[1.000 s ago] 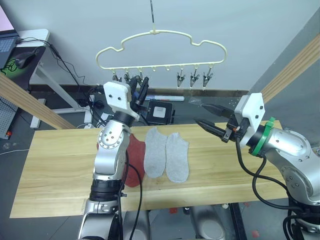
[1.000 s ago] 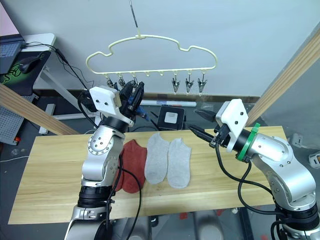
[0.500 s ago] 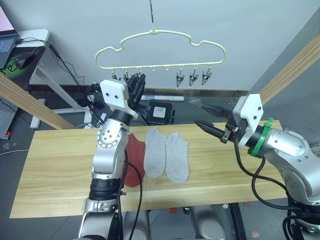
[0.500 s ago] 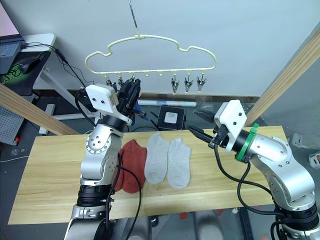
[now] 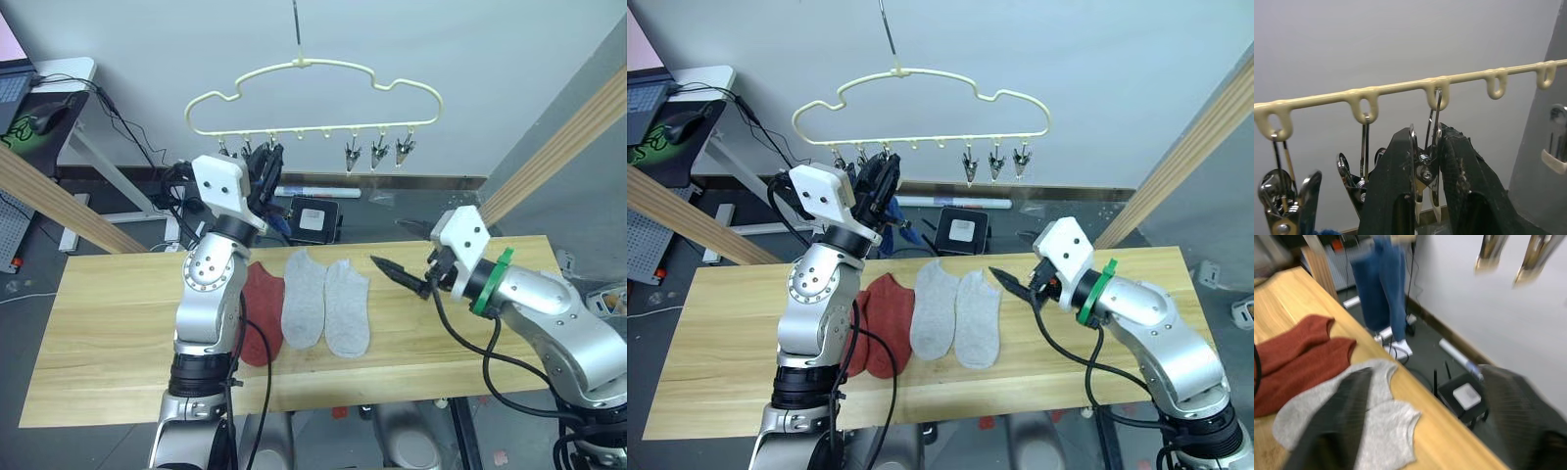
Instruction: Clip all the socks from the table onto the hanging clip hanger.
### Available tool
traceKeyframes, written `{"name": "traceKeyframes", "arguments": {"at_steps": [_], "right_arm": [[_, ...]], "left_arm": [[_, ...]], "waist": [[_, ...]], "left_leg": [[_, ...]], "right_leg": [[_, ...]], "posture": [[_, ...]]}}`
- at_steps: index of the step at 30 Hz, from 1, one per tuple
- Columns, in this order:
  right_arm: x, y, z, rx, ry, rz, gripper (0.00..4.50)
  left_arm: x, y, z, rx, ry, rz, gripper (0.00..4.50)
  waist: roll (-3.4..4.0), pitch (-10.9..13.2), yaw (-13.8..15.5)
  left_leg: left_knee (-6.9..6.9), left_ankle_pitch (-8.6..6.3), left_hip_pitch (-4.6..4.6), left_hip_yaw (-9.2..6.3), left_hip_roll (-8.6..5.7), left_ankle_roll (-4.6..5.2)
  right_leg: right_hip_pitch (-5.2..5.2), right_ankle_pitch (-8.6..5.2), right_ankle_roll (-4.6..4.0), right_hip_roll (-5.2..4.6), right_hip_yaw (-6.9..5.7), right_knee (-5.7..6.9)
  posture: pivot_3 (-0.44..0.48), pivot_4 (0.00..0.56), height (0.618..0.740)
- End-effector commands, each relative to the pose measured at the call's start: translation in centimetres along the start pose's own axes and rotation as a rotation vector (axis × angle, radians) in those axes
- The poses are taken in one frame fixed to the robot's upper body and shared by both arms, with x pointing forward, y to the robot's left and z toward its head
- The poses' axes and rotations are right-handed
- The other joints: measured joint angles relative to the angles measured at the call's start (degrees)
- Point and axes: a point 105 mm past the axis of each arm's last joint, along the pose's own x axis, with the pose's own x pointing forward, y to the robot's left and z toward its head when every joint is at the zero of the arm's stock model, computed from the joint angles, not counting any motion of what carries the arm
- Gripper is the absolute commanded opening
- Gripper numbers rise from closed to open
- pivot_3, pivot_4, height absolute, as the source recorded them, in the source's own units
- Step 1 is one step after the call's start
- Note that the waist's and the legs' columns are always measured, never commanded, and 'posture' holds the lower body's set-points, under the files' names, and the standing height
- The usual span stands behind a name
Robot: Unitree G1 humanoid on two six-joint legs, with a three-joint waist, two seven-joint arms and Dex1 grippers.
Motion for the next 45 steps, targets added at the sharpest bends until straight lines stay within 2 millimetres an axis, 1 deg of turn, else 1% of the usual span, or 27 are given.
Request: {"name": "traceKeyframes", "arguments": {"at_steps": [1, 5, 6, 9, 14, 18, 23, 25, 27, 30, 34, 37, 38, 41, 45], "right_arm": [[1.2, 1.0, -1.6, 0.020, 0.053, -0.028, 4.50], [3.7, 1.8, -4.6, 0.047, 0.128, -0.063, 4.50], [4.1, 1.9, -5.0, 0.049, 0.135, -0.072, 4.50], [5.9, 2.1, -6.6, 0.128, 0.146, -0.128, 4.50], [8.1, 2.1, -8.2, 0.201, 0.159, -0.209, 4.50], [9.4, 1.9, -9.1, 0.240, 0.163, -0.260, 4.50], [10.5, 2.2, -10.0, 0.250, 0.182, -0.288, 4.50], [10.7, 2.3, -10.2, 0.249, 0.189, -0.294, 4.15], [10.9, 2.5, -10.4, 0.247, 0.194, -0.292, 3.67], [10.9, 2.8, -10.4, 0.245, 0.197, -0.285, 2.54], [11.0, 3.2, -10.3, 0.239, 0.191, -0.272, 1.21], [11.0, 3.2, -9.3, 0.214, 0.154, -0.256, 0.11], [11.0, 3.2, -8.7, 0.197, 0.133, -0.244, 0.00], [10.9, 3.5, -6.5, 0.134, 0.061, -0.193, 0.00], [10.7, 3.9, -2.5, 0.018, -0.069, -0.111, 0.00]], "left_arm": [[-0.2, -0.5, 2.1, 0.022, -0.050, -0.030, 0.43], [-0.5, -0.6, 2.4, 0.037, -0.036, -0.042, 0.43], [-0.5, -0.6, 2.4, 0.037, -0.034, -0.041, 0.43], [-0.7, -0.6, 2.5, 0.037, -0.025, -0.038, 0.43], [-0.8, -0.5, 2.5, 0.040, -0.013, -0.035, 0.43], [-0.9, -0.4, 2.4, 0.040, -0.007, -0.033, 0.43], [-1.0, -0.5, 2.3, 0.039, -0.002, -0.033, 0.43], [-1.0, -0.6, 2.2, 0.039, 0.000, -0.035, 0.43], [-1.1, -0.6, 2.2, 0.038, 0.002, -0.036, 0.43], [-1.1, -0.5, 2.1, 0.038, 0.005, -0.038, 0.43], [-1.2, -0.5, 2.0, 0.030, 0.010, -0.045, 0.43], [-1.3, -0.6, 2.0, 0.015, 0.014, -0.062, 0.42], [-1.4, -0.7, 2.0, 0.003, 0.016, -0.070, 0.42], [-1.5, -0.7, 2.5, -0.034, 0.015, -0.099, 0.42], [-1.5, -0.1, 3.6, -0.102, 0.022, -0.123, 0.42]], "waist": [[0.01, 0.0, 0.0], [0.01, 0.1, 0.0], [0.02, 0.1, 0.0], [0.05, 0.1, 0.1], [0.07, 0.2, 0.2], [0.09, 0.2, 0.2], [0.11, 0.2, 0.3], [0.11, 0.2, 0.3], [0.11, 0.2, 0.3], [0.11, 0.2, 0.3], [0.11, 0.2, 0.3], [0.11, 0.2, 0.3], [0.11, 0.2, 0.3], [0.11, 0.2, 0.3], [0.11, 0.2, 0.2]], "left_leg": [[0.00, 0.00, 0.02, 0.00, 0.01, 0.00], [-0.01, 0.00, 0.03, 0.02, 0.02, 0.00], [-0.01, 0.00, 0.04, 0.03, 0.02, 0.00], [-0.04, 0.00, 0.04, 0.03, 0.04, 0.00], [-0.07, -0.01, 0.04, 0.04, 0.06, 0.00], [-0.10, -0.01, 0.04, 0.02, 0.05, -0.01], [-0.15, -0.01, 0.04, 0.04, 0.07, -0.01], [-0.18, -0.01, 0.04, 0.05, 0.07, -0.01], [-0.19, -0.01, 0.03, 0.04, 0.07, -0.01], [-0.21, -0.02, 0.03, 0.05, 0.07, -0.01], [-0.22, -0.02, 0.02, 0.05, 0.07, -0.02], [-0.25, -0.02, 0.01, 0.04, 0.08, -0.02], [-0.26, -0.02, 0.01, 0.05, 0.08, -0.02], [-0.31, -0.02, -0.02, 0.04, 0.08, -0.02], [-0.49, -0.02, -0.02, 0.03, 0.08, -0.04]], "right_leg": [[0.00, 0.00, 0.00, 0.01, 0.01, 0.01], [0.00, -0.01, 0.01, 0.02, 0.02, -0.01], [0.00, -0.01, 0.02, 0.02, 0.03, -0.01], [-0.01, -0.01, 0.01, 0.03, 0.03, -0.02], [-0.02, -0.02, 0.02, 0.02, 0.05, -0.06], [-0.02, -0.02, 0.03, 0.03, 0.04, -0.08], [-0.03, -0.02, 0.02, 0.03, 0.06, -0.14], [-0.03, -0.02, 0.02, 0.03, 0.08, -0.18], [-0.04, -0.02, 0.02, 0.03, 0.09, -0.22], [-0.03, -0.02, 0.03, 0.03, 0.14, -0.24], [-0.03, -0.02, 0.03, 0.03, 0.15, -0.29], [-0.03, -0.02, 0.03, 0.03, 0.17, -0.34], [-0.03, -0.02, 0.03, 0.03, 0.17, -0.36], [-0.04, -0.02, 0.03, 0.03, 0.17, -0.44], [-0.06, -0.02, 0.04, 0.03, 0.14, -0.56]], "posture": [[-0.164, 0.399, 0.740], [-0.151, 0.418, 0.740], [-0.150, 0.419, 0.740], [-0.135, 0.425, 0.740], [-0.122, 0.428, 0.740], [-0.110, 0.427, 0.740], [-0.101, 0.421, 0.740], [-0.101, 0.420, 0.740], [-0.100, 0.415, 0.740], [-0.101, 0.414, 0.740], [-0.103, 0.411, 0.740], [-0.109, 0.402, 0.740], [-0.109, 0.402, 0.740], [-0.112, 0.394, 0.740], [-0.114, 0.383, 0.740]]}}
